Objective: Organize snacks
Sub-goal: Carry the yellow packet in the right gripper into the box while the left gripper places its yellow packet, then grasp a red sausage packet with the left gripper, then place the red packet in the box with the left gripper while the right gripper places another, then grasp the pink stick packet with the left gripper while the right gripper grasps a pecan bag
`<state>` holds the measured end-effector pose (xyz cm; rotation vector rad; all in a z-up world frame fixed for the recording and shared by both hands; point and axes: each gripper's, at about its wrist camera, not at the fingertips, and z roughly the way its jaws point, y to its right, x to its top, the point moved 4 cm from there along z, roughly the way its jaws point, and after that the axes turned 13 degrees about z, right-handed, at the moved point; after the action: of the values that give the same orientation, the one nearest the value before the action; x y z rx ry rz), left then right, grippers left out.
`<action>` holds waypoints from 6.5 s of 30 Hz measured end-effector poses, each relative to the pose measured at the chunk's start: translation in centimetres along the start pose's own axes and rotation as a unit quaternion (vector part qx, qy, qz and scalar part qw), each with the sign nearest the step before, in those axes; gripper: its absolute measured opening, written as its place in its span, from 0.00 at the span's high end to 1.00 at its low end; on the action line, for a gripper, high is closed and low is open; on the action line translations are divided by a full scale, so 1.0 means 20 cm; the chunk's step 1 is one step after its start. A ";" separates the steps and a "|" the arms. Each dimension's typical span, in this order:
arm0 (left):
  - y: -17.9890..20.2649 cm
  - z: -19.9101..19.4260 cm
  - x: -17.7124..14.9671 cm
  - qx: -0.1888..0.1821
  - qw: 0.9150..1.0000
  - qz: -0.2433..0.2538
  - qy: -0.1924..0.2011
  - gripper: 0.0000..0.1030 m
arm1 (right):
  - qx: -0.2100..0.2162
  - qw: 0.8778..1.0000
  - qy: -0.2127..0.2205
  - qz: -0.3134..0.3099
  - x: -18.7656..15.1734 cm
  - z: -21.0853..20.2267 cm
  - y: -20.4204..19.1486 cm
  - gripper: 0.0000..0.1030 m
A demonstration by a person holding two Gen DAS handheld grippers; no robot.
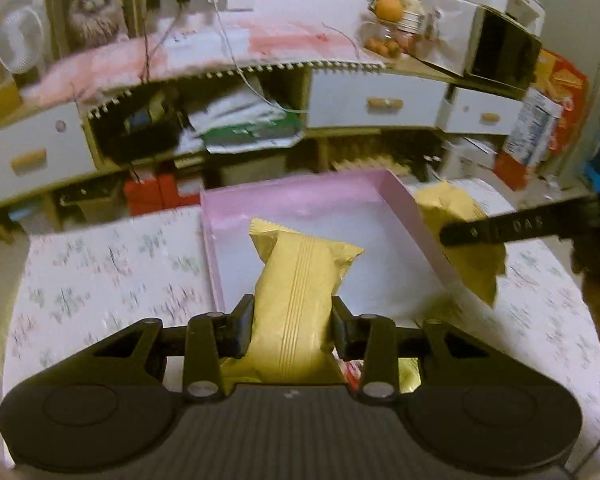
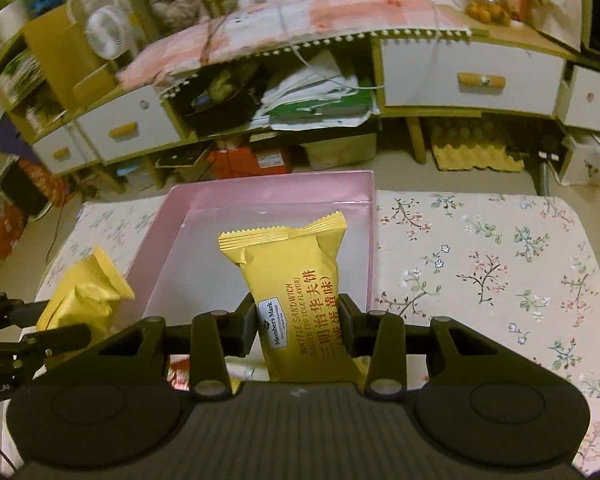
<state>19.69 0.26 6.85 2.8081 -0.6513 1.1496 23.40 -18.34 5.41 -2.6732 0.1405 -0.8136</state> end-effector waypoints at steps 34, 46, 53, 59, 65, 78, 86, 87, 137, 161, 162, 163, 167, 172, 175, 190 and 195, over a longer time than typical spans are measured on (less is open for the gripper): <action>-0.01 0.06 0.09 0.109 0.994 -0.020 -0.008 0.54 | -0.019 0.999 0.011 0.042 0.00 -0.06 -0.05 0.46; 0.04 -0.33 -0.08 0.108 0.994 -0.031 0.001 0.51 | -0.012 1.000 0.018 -0.001 -0.20 -0.40 -0.21 0.35; 0.02 -0.47 -0.32 0.100 0.995 -0.028 -0.013 0.47 | -0.003 1.000 -0.003 0.008 -0.36 -0.48 -0.18 0.25; -0.03 -0.41 -0.50 0.089 0.994 -0.031 -0.054 0.46 | -0.018 0.996 -0.068 0.059 -0.49 -0.37 -0.09 0.31; -0.11 -0.34 -0.62 0.073 0.992 -0.062 -0.077 0.46 | -0.058 0.992 -0.088 0.070 -0.55 -0.32 0.02 0.31; -0.09 -0.12 -0.65 0.081 0.988 -0.045 -0.124 0.62 | -0.086 0.979 -0.166 0.078 -0.80 -0.13 0.19 0.29; -0.06 -0.15 -0.64 0.074 0.989 -0.042 -0.123 0.78 | -0.065 0.985 -0.148 0.052 -0.80 -0.14 0.08 0.61; -0.06 -0.16 -0.64 0.072 0.989 -0.047 -0.121 0.80 | -0.064 0.986 -0.146 0.051 -0.80 -0.15 0.08 0.62; -0.12 -0.28 -0.06 0.012 0.988 -0.147 0.050 0.87 | -0.013 1.000 0.001 0.025 -0.25 -0.39 0.05 0.95; -0.11 0.29 0.14 0.014 0.991 -0.132 0.023 0.87 | -0.084 0.993 0.044 -0.073 0.15 0.15 -0.04 0.97; -0.10 0.30 0.14 0.014 0.991 -0.130 0.023 0.87 | -0.086 0.993 0.043 -0.074 0.14 0.16 -0.04 0.97; -0.10 0.30 0.14 0.015 0.991 -0.128 0.023 0.87 | -0.080 0.993 0.047 -0.071 0.14 0.17 -0.04 0.97; -0.08 0.31 0.15 0.017 0.992 -0.119 0.022 0.87 | -0.077 0.993 0.069 -0.064 0.15 0.15 -0.04 0.97; -0.09 0.29 0.16 0.013 0.992 -0.122 0.020 0.86 | -0.033 0.997 0.061 -0.034 0.19 0.09 -0.03 0.93; -0.10 0.24 0.17 0.010 0.992 -0.123 0.026 0.85 | -0.031 0.997 0.060 -0.029 0.19 0.05 -0.03 0.92; -0.10 -0.13 0.07 0.001 0.992 -0.121 0.022 0.78 | -0.051 0.997 0.029 -0.058 0.01 -0.16 -0.12 0.81; -0.03 -0.26 -0.06 -0.021 0.992 -0.120 0.014 0.66 | -0.037 0.998 0.017 -0.046 -0.10 -0.33 -0.19 0.62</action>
<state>15.74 2.21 9.95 2.7352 -0.3190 1.1147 18.15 -16.41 10.80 -2.7540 0.0582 -0.8993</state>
